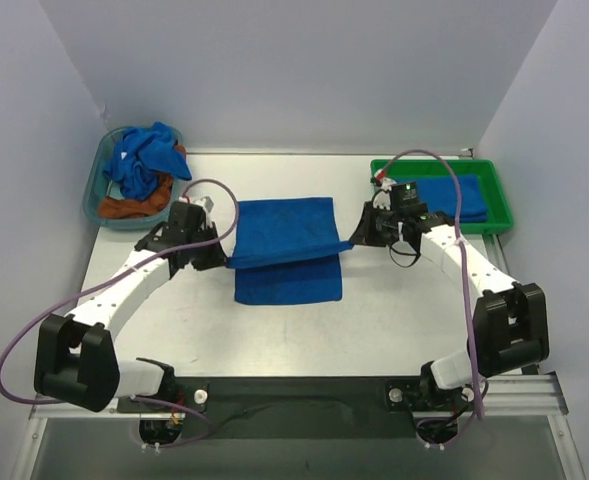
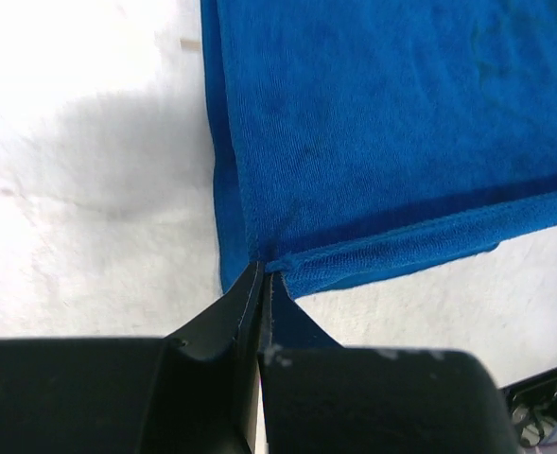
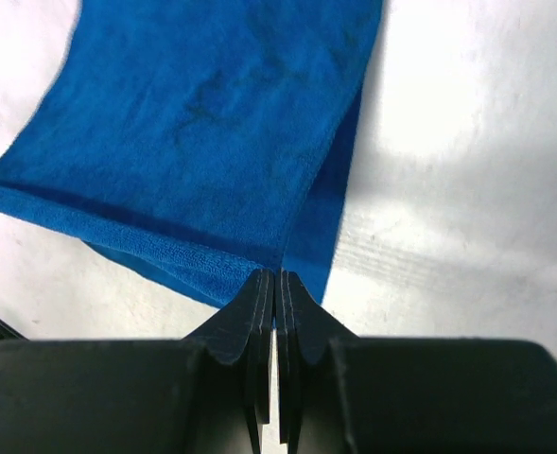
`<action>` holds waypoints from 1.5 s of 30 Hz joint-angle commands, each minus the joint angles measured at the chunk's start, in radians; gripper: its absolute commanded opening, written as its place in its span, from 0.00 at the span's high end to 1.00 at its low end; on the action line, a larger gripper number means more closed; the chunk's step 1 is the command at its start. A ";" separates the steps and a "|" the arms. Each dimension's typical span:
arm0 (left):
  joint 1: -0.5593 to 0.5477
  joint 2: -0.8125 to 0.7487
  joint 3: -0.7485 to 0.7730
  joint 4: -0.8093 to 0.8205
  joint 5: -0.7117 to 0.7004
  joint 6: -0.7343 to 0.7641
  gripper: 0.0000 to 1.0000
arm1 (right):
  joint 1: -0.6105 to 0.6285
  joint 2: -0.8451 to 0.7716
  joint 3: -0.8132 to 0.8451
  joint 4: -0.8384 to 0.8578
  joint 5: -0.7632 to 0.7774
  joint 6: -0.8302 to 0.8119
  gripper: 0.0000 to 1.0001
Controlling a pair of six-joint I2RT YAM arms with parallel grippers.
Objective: Fold and stack the towels
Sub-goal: Fold the towel
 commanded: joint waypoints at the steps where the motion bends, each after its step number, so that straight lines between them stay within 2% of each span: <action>1: -0.032 0.001 -0.089 0.023 -0.009 -0.035 1.00 | -0.019 0.014 -0.086 -0.044 0.065 -0.027 1.00; 5: -0.086 0.038 -0.163 0.066 -0.050 -0.064 1.00 | -0.021 0.054 -0.130 0.002 0.065 -0.027 1.00; 11: -0.081 0.072 -0.206 0.087 -0.128 -0.076 1.00 | -0.018 0.100 -0.164 0.026 0.044 -0.026 1.00; 15: -0.081 0.090 -0.215 0.098 -0.110 -0.076 0.99 | -0.019 0.113 -0.189 0.039 0.055 -0.027 1.00; 22: -0.103 0.047 -0.246 0.101 -0.078 -0.104 0.91 | -0.018 0.132 -0.206 0.045 0.048 -0.026 1.00; 24: -0.106 0.018 -0.262 0.098 -0.064 -0.105 0.81 | -0.018 0.120 -0.207 0.042 0.030 -0.026 0.98; 25: -0.106 0.006 -0.267 0.095 -0.064 -0.108 0.77 | -0.016 0.115 -0.210 0.042 0.019 -0.024 0.88; 26: -0.106 -0.020 -0.281 0.095 -0.055 -0.111 0.62 | -0.015 0.106 -0.212 0.040 0.012 -0.023 0.80; 28: -0.107 -0.051 -0.287 0.081 -0.046 -0.119 0.47 | -0.005 0.069 -0.219 0.036 -0.011 -0.026 0.63; 31: -0.112 -0.128 -0.290 0.054 -0.012 -0.121 0.34 | 0.018 0.002 -0.216 -0.012 -0.027 -0.038 0.58; 33: -0.116 -0.197 -0.283 0.025 -0.006 -0.122 0.28 | 0.036 -0.055 -0.213 -0.036 -0.027 -0.047 0.58; 36: -0.119 -0.260 -0.258 0.011 -0.016 -0.127 0.27 | 0.064 -0.107 -0.199 -0.050 -0.007 -0.050 0.57; 39: -0.123 -0.237 -0.220 0.021 -0.047 -0.122 0.28 | 0.084 -0.091 -0.152 -0.050 0.061 -0.043 0.58; 45: -0.152 0.005 -0.054 0.034 -0.059 -0.076 0.39 | 0.134 0.084 -0.023 -0.044 0.111 -0.032 0.62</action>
